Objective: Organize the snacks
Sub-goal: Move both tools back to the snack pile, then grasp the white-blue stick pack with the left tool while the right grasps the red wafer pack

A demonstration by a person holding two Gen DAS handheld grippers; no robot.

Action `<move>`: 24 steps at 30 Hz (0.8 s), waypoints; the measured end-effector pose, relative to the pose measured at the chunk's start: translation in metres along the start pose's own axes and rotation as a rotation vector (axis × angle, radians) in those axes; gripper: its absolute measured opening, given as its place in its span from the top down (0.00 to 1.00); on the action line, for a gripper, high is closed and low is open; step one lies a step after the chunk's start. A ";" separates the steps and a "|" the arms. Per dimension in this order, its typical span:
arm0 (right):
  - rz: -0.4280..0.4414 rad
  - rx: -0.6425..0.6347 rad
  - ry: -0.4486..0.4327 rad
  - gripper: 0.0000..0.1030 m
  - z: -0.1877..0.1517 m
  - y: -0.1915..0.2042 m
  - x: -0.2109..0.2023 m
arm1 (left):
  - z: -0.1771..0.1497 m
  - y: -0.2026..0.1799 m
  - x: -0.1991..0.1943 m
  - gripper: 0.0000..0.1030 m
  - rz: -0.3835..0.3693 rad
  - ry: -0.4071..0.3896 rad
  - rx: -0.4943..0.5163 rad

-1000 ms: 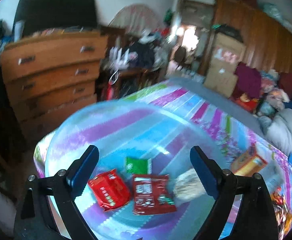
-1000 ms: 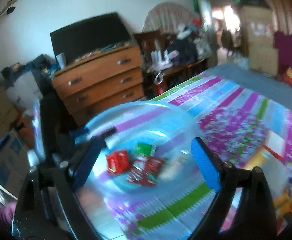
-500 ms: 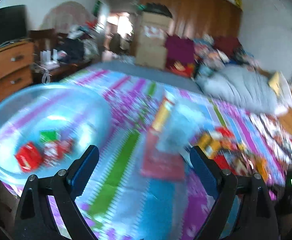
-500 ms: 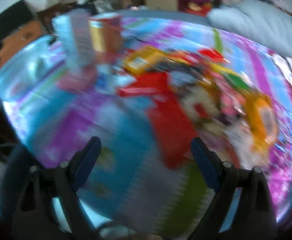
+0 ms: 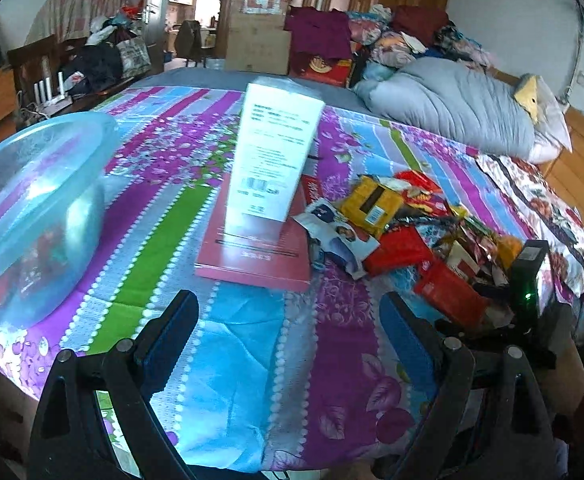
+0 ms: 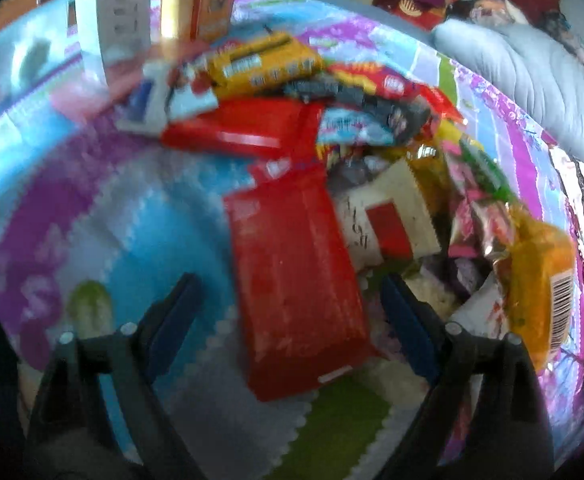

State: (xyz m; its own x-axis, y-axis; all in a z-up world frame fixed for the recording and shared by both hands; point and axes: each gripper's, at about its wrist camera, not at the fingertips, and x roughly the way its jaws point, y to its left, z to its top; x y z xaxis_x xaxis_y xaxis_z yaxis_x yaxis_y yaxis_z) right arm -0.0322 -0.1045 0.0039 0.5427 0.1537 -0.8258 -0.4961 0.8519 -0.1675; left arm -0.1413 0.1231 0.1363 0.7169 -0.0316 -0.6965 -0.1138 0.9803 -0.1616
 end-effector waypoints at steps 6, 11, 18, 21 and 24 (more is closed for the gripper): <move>0.123 0.087 -0.023 0.52 -0.006 -0.008 -0.019 | 0.000 -0.010 0.019 0.10 -0.046 0.038 0.003; 0.249 0.148 -0.040 0.53 -0.026 0.001 -0.037 | -0.001 -0.021 0.054 0.22 -0.094 0.095 -0.043; 0.309 0.243 -0.041 0.53 -0.036 -0.003 -0.033 | 0.003 -0.041 0.119 0.47 -0.080 0.131 -0.120; 0.318 0.257 -0.035 0.51 -0.040 -0.008 -0.027 | 0.005 -0.048 0.139 0.46 -0.052 0.136 -0.133; 0.343 0.271 -0.039 0.50 -0.043 -0.013 -0.025 | 0.006 -0.054 0.152 0.41 -0.012 0.135 -0.127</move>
State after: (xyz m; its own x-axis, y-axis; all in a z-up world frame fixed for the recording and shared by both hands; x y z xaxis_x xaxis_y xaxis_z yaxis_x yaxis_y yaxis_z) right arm -0.0679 -0.1407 0.0033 0.4056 0.4647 -0.7871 -0.4594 0.8481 0.2640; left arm -0.0224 0.0665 0.0432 0.6212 -0.0778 -0.7798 -0.1978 0.9473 -0.2521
